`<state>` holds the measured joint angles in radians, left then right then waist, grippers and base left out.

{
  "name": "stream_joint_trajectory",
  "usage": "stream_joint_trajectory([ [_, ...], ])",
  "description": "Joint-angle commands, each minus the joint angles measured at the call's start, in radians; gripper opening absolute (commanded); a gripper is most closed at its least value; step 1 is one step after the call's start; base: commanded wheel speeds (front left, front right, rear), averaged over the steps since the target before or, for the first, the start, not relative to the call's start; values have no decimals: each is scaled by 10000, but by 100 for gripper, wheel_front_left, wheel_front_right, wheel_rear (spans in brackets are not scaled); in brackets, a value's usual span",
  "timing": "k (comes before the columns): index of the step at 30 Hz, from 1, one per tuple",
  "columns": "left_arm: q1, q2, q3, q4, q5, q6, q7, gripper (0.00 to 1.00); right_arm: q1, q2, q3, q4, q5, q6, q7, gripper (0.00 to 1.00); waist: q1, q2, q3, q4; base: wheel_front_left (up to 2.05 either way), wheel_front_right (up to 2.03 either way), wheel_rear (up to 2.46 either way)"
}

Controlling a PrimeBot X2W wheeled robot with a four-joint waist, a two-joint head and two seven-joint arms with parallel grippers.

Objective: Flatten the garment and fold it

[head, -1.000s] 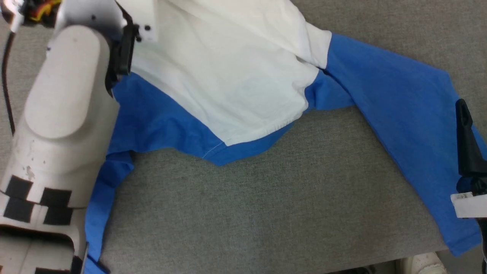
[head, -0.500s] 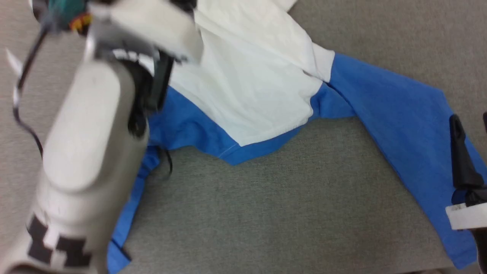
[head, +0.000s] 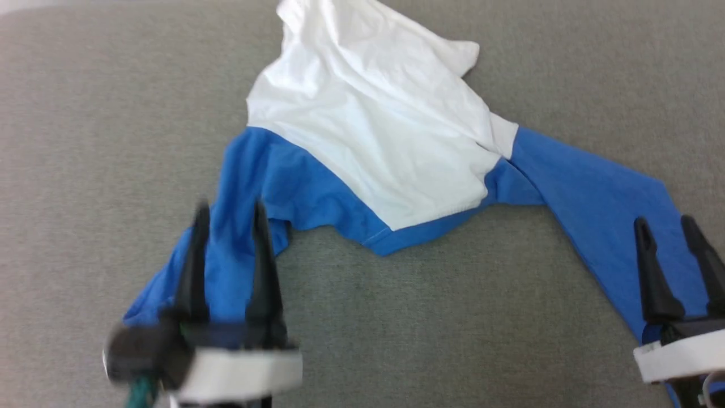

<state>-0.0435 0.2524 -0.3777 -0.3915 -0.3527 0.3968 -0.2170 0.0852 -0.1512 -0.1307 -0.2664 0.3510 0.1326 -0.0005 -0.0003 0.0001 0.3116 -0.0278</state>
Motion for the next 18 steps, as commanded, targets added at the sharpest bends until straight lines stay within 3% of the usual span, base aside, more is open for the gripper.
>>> stream_joint_trajectory([
  [1,294,-85,-6,27,-4,81,-111,100,142,66,-33,-23,-54,-19,17,100,3,-1,-418,339,0,0,0],
  [5,1688,-335,31,426,-27,117,-398,100,572,287,-174,-14,-164,-19,77,100,3,-1,-745,590,0,0,0],
  [9,1960,-425,262,551,288,-175,-441,100,728,214,-325,-123,-327,-19,228,100,3,-1,-994,805,0,0,0],
  [14,1805,-791,452,472,543,-693,-445,100,253,-662,-419,-267,-156,-19,851,100,3,-1,-943,825,0,0,0],
  [18,1673,-1062,397,677,746,-1061,-446,100,22,-1823,-498,216,213,-19,2057,100,3,-1,-633,786,0,0,0],
])
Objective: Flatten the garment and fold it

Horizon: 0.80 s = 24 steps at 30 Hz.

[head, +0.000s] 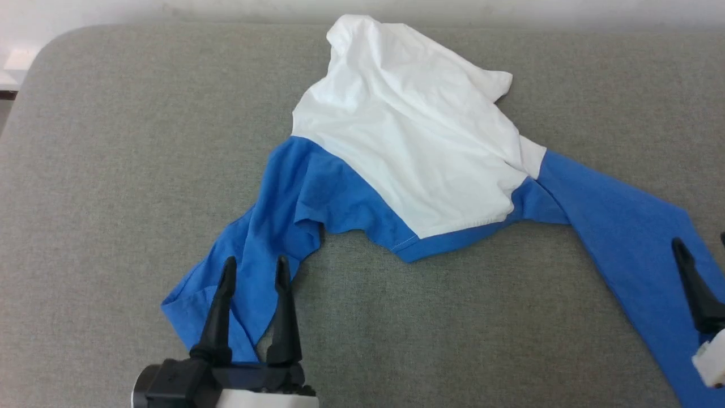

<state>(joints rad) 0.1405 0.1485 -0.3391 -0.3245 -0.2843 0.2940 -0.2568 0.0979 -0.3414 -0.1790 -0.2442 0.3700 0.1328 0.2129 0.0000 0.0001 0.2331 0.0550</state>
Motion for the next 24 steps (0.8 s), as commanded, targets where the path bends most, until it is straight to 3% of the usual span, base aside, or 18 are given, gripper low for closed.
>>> stream_joint_trajectory([
  [1,-210,-91,-22,67,128,-107,-47,100,-92,-243,-1,163,57,-21,189,100,0,-1,254,-35,0,0,0],
  [8,-494,-487,-53,156,565,-373,-48,100,699,-1739,428,1272,980,-21,2403,100,0,-1,854,150,0,0,0],
  [12,-503,-611,18,157,707,-457,-48,100,1020,-2025,770,1509,1177,-21,2948,100,0,-1,974,242,0,0,0],
  [15,-503,-684,47,171,773,-512,-48,100,970,-1939,998,1834,1033,-21,2699,100,0,-1,959,287,0,0,0],
  [16,-506,-702,54,170,795,-532,-48,100,929,-1868,1024,1985,995,-21,2597,85,0,-1,939,293,0,0,0],
  [17,-516,-714,63,160,828,-555,-48,100,867,-1790,1005,2101,936,-21,2457,26,0,-1,919,299,0,0,0],
  [18,-523,-723,82,147,857,-572,-48,100,808,-1738,986,2166,862,-21,2333,0,0,-1,898,297,0,0,0],
  [24,-457,-772,219,89,941,-628,-49,100,400,-1598,484,1819,854,-21,1772,0,0,-1,742,156,0,0,0],
])
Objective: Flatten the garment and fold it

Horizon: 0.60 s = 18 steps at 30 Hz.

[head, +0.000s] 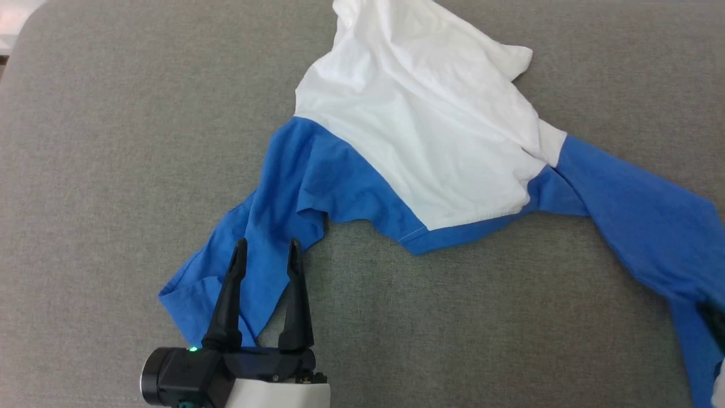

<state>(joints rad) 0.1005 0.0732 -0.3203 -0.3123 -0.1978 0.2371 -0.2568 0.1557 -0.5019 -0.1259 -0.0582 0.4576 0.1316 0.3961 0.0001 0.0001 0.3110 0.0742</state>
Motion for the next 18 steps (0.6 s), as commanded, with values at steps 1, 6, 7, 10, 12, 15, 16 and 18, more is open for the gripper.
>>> stream_joint_trajectory([
  [1,-45,-31,42,-35,63,-77,-49,100,-253,18,-189,-190,44,-9,-133,0,-1,-1,-57,-58,0,0,0],
  [6,-51,-108,116,-98,15,-80,-49,100,-862,-166,-1091,-1556,599,-9,-114,0,-1,-1,-49,-174,0,0,0],
  [7,-66,-124,115,-120,11,-77,-49,100,-1064,-252,-1316,-1882,717,-9,-2,0,-1,-1,-12,-196,0,0,0],
  [10,-142,-163,82,-175,23,-68,-49,100,-1888,-762,-1842,-2540,937,-9,481,0,-1,-1,174,-254,0,0,0],
  [12,-232,-181,36,-196,45,-69,-49,100,-2619,-1255,-2002,-2596,1084,-9,876,0,-1,-1,362,-276,0,0,0],
  [15,-419,-200,-105,-177,111,-95,-49,100,-4048,-2090,-2233,-1991,1109,-9,1373,0,-1,-1,669,-198,0,0,0],
  [16,-491,-205,-166,-165,140,-105,-49,100,-4533,-2470,-2240,-1606,1033,-9,1444,0,-1,-1,775,-139,0,0,0],
  [18,-611,-212,-271,-140,192,-89,-49,100,-5467,-3198,-2114,-790,806,-9,1494,0,-1,-1,1005,-20,0,0,0],
])
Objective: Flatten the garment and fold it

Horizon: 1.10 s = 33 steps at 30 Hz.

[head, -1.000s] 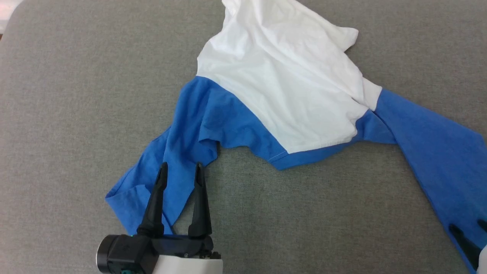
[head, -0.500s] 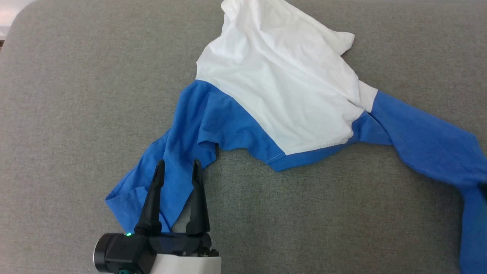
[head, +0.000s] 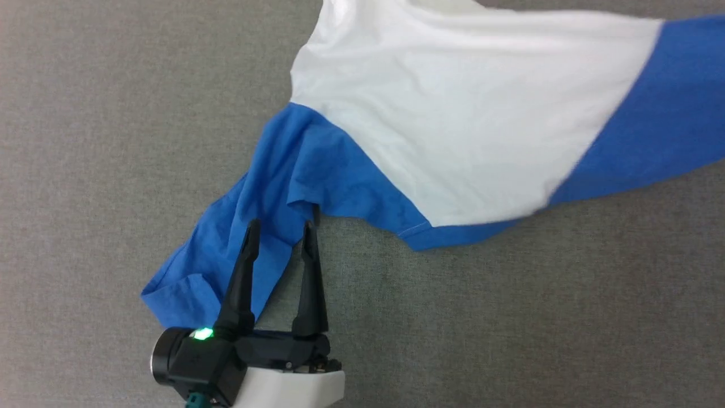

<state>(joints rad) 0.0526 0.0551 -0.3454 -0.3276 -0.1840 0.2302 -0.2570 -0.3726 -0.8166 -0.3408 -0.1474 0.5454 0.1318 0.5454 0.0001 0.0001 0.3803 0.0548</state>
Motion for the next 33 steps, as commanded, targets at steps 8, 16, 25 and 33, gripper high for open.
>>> stream_joint_trajectory([
  [8,-689,-45,-617,84,135,152,-47,100,-3366,-1852,1634,3097,-1255,-11,-758,0,-1,-1,1369,964,0,0,0],
  [16,-1036,-47,-1220,137,27,417,-47,100,-5000,-2252,3418,4640,-2225,-11,-1520,0,-1,-1,1907,1650,0,0,0],
  [25,-1239,-48,-1458,185,-14,667,-47,100,-5602,-2364,4430,6049,-2354,-11,-2479,100,-1,-1,2073,1722,0,0,0],
  [33,-1261,-48,-1198,555,-39,400,-47,100,-5630,-1898,4973,6620,-1442,-11,-3440,100,-1,-1,1169,1239,0,0,0],
])
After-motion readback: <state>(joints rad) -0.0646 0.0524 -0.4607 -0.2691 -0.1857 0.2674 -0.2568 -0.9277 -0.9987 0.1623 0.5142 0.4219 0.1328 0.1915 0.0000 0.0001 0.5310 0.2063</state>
